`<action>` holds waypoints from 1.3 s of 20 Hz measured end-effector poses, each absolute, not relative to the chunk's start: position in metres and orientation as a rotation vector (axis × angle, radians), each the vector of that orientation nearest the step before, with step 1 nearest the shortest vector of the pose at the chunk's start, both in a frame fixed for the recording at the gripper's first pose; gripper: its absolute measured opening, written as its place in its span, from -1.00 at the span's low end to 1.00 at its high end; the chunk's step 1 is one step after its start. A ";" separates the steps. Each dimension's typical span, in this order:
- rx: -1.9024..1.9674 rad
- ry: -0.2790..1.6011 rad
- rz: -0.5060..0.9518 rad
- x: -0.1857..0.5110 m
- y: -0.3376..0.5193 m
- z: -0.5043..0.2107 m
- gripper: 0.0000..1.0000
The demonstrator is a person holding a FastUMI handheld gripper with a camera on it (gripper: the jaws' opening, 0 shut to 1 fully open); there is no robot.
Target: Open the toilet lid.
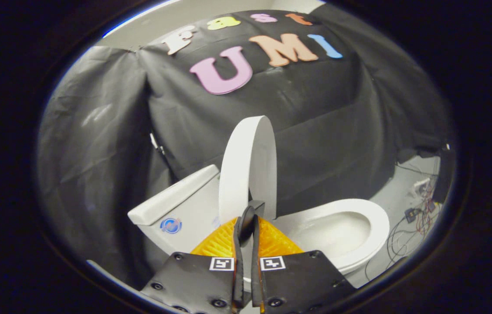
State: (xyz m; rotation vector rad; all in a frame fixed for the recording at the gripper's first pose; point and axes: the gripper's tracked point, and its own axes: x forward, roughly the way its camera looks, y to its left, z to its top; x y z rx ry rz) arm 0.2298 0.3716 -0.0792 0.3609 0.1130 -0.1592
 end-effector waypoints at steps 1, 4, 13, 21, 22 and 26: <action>0.342 0.113 -0.134 0.237 0.383 -0.076 -0.85; 0.295 0.124 -0.065 0.253 0.415 -0.067 -0.85; 0.189 0.175 0.046 0.297 0.484 -0.071 -0.85; 0.173 0.173 0.045 0.300 0.494 -0.073 -0.85; 0.174 0.168 0.032 0.298 0.493 -0.073 -0.84; 0.144 0.173 0.051 0.299 0.498 -0.071 -0.41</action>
